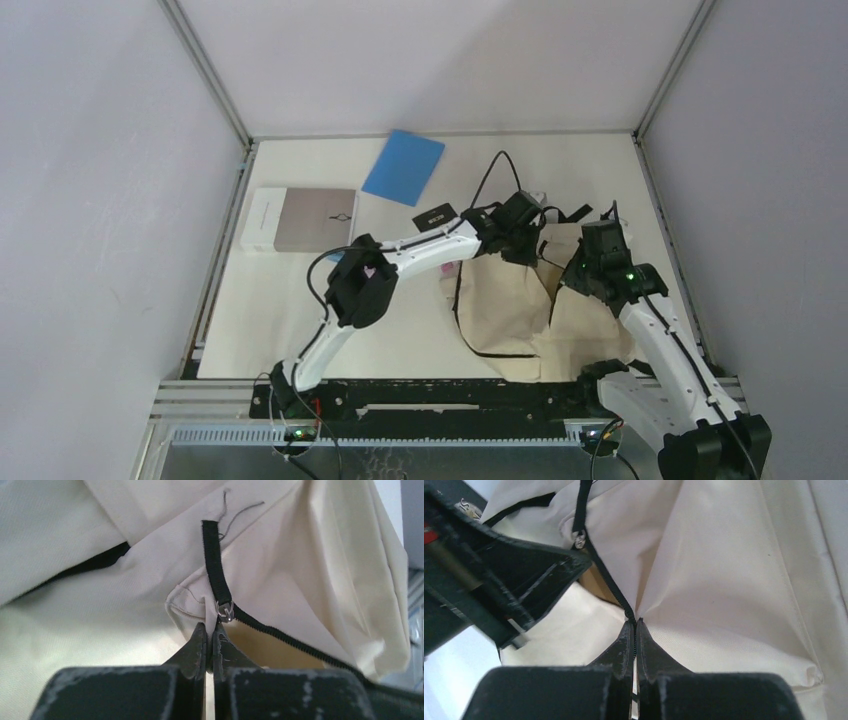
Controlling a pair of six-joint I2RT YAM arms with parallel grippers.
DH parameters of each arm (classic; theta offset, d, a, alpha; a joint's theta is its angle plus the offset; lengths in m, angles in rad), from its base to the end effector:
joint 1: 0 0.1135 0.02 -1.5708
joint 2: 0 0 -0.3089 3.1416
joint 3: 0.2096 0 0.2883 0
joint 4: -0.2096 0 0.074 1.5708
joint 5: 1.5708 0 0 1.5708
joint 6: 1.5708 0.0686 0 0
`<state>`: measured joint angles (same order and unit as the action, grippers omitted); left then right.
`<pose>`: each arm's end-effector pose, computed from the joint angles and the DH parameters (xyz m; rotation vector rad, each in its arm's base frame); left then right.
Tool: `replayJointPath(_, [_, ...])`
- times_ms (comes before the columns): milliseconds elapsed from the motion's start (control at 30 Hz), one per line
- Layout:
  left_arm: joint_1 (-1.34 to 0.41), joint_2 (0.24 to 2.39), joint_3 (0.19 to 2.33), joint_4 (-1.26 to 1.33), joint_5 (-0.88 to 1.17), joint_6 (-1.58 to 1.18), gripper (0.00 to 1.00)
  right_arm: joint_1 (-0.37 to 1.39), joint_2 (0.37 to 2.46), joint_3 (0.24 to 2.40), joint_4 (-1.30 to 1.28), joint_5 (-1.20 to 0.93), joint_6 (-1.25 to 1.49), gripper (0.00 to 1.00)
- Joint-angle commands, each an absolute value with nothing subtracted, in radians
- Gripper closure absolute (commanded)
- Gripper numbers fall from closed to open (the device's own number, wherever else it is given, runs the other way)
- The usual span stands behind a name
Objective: Pack the student bag
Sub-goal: Unzip the student bag at the center of the board.
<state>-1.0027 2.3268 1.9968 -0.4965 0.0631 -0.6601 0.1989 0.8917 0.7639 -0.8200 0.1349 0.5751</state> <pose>0.3270 -0.5204 0.1988 0.4694 2.5278 -0.7961 0.1941 0.0297 0.2621 0.5234 2.4572 0.1481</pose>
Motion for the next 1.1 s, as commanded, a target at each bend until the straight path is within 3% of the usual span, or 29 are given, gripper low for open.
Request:
replayJointPath(0, [-0.911,2.184,1.954,-0.476,0.265,-0.501,1.00,0.161,0.878,0.769,-0.775,0.136,0.550,1.00])
replayJointPath(133, [-0.835,2.246,2.003,-0.492,0.434,-0.477,1.00,0.148,0.881,0.769,-0.780,0.148,0.558,1.00])
replayJointPath(233, [-0.820,2.306,2.061,-0.532,0.483,-0.472,0.93,0.147,0.876,0.770,-0.781,0.154,0.562,1.00])
replayJointPath(433, [-0.855,2.304,2.076,-0.544,0.520,-0.456,0.71,0.134,0.824,0.779,-0.818,0.209,0.610,1.00])
replayJointPath(567, [-0.897,2.268,2.081,-0.549,0.520,-0.434,0.62,0.113,0.788,0.801,-0.881,0.279,0.673,1.00])
replayJointPath(733, [-0.920,2.179,2.077,-0.589,0.537,-0.419,0.39,0.054,0.762,0.816,-0.897,0.330,0.655,1.00])
replayJointPath(867, [-0.906,2.040,1.975,-0.591,0.435,-0.394,0.25,0.008,0.782,0.816,-0.833,0.221,0.563,1.00])
replayJointPath(1067, [-0.831,1.891,1.754,-0.544,0.222,-0.399,0.24,-0.025,0.842,0.819,-0.807,0.165,0.517,1.00])
